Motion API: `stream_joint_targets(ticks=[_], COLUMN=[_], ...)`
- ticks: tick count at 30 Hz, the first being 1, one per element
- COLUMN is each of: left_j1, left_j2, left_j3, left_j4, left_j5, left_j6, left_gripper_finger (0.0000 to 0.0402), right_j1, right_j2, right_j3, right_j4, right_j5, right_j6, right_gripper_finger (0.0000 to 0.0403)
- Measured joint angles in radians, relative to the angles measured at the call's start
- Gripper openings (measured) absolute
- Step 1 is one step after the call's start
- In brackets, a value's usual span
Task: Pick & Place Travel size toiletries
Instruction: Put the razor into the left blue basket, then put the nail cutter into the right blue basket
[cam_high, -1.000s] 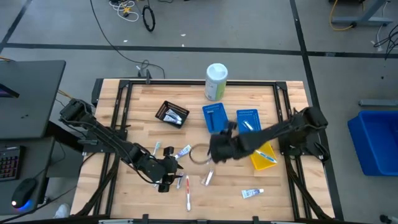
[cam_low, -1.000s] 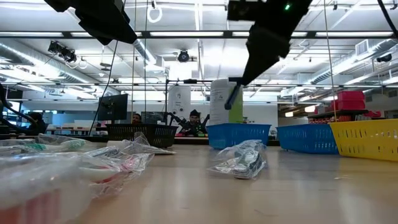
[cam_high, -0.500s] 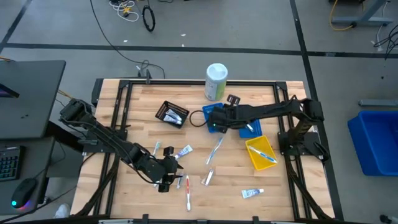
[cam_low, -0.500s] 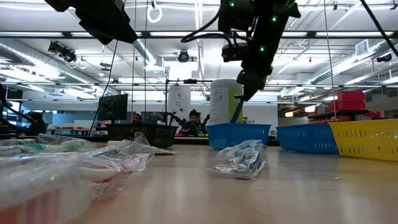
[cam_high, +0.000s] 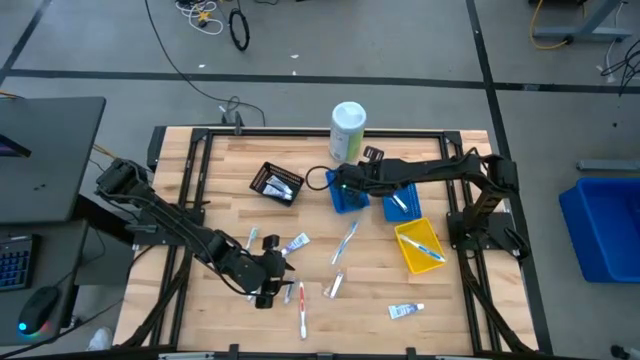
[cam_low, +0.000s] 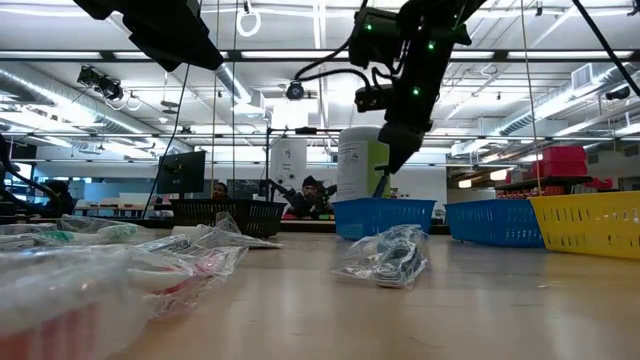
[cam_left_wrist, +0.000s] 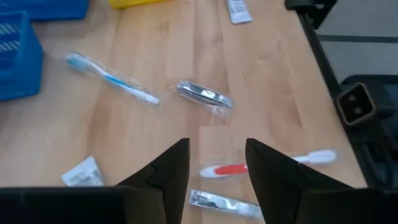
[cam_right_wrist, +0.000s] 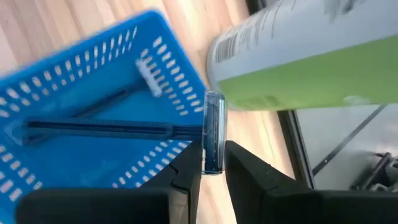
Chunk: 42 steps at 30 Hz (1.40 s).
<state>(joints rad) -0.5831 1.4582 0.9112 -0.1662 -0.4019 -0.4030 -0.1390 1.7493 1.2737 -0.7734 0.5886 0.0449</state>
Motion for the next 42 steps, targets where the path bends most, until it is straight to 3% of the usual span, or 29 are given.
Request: stream_joint_targets(ticks=[7, 12, 20, 28, 37, 39, 42], left_j1=[0.000, 0.003, 0.085, 0.236, 0.438, 0.484, 0.543], left_j2=[0.000, 0.000, -0.007, -0.016, -0.016, -0.016, -0.016], left_j3=[0.000, 0.000, 0.000, 0.000, 0.000, 0.000, 0.000], left_j4=[0.000, 0.000, -0.001, -0.004, -0.007, -0.005, 0.004], left_j5=[-0.099, -0.107, -0.034, 0.132, 0.275, 0.308, 0.320], left_j6=[0.083, 0.137, 0.087, 0.266, 0.355, 0.369, 0.388], left_gripper_finger=[0.0164, 0.0164, 0.0164, 0.0164, 0.0164, 0.0164, 0.0164], right_j1=[0.002, 0.002, 0.007, 0.029, 0.197, 0.237, 0.293], right_j2=[0.001, 0.001, 0.001, 0.001, -0.001, -0.002, -0.001], right_j3=[-0.079, -0.095, -0.095, -0.094, -0.038, -0.037, -0.043], right_j4=[0.117, 0.210, 0.208, 0.210, 0.196, 0.208, 0.267], right_j5=[-0.069, -0.102, -0.188, -0.200, -0.207, -0.263, -0.471], right_j6=[0.000, -0.020, -0.110, -0.066, -0.071, -0.068, -0.090], right_gripper_finger=[0.0075, 0.0078, 0.0123, 0.0170, 0.0165, 0.0164, 0.0164])
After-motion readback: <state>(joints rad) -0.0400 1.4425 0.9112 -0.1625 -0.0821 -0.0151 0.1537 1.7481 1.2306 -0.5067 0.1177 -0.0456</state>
